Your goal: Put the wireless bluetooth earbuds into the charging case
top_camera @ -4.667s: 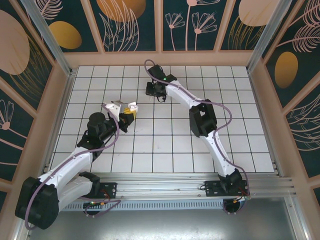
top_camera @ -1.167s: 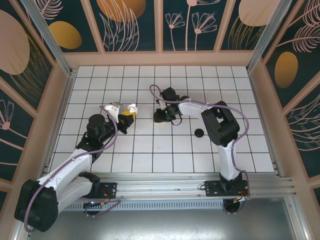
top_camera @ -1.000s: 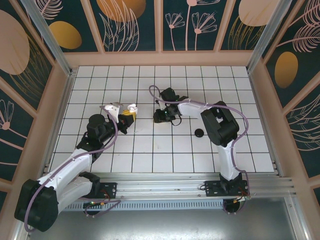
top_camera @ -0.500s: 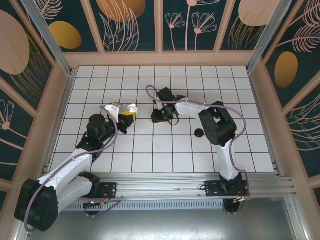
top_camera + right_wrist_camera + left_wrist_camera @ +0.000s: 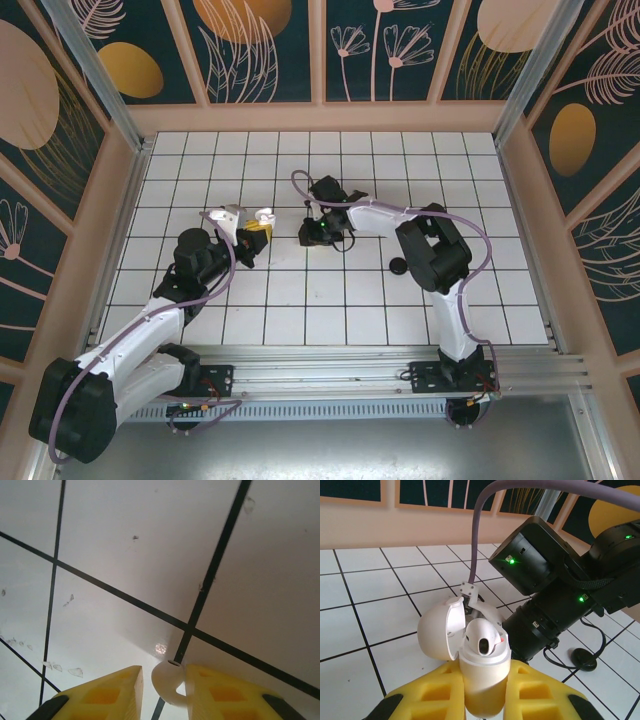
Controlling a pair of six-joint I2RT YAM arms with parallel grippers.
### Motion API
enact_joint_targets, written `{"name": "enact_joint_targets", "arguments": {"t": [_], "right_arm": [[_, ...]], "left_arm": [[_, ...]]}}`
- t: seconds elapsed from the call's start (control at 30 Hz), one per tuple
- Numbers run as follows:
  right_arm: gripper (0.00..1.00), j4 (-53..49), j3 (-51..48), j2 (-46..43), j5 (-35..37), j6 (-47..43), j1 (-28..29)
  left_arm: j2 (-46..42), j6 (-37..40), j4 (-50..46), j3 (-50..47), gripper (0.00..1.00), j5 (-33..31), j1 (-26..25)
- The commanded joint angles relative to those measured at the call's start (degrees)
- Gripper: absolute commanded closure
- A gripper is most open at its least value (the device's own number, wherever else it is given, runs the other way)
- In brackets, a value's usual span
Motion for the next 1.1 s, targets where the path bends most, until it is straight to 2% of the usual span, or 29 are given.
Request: {"name": "enact_joint_targets", "arguments": {"t": [0.0,0.63,0.83,1.07], "right_arm": [[0.7,-1.6,-2.3,-1.9,-0.2,5.0,0.2],[0.69,-0.7,-2.7,-4.7,-2.2,10.4,3.3],[0.71,-2.1,-3.7,-7.5,2.6,11.8,2.3],[0.72,2.9,-8.7,-11.9,5.8,15.8,0.6]], "left_arm": [[-0.4,-0.8,0.3,0.4,0.92,0.4,0.3],[-1.8,-1.0,-0.1,-0.1,0.92,0.0,0.3],[-2.4,-0.8,-0.6,-0.2,0.92,-0.4,0.3],[-2.0,-0.8,0.2,-0.3,0.92,-0.2,0.4]]}}
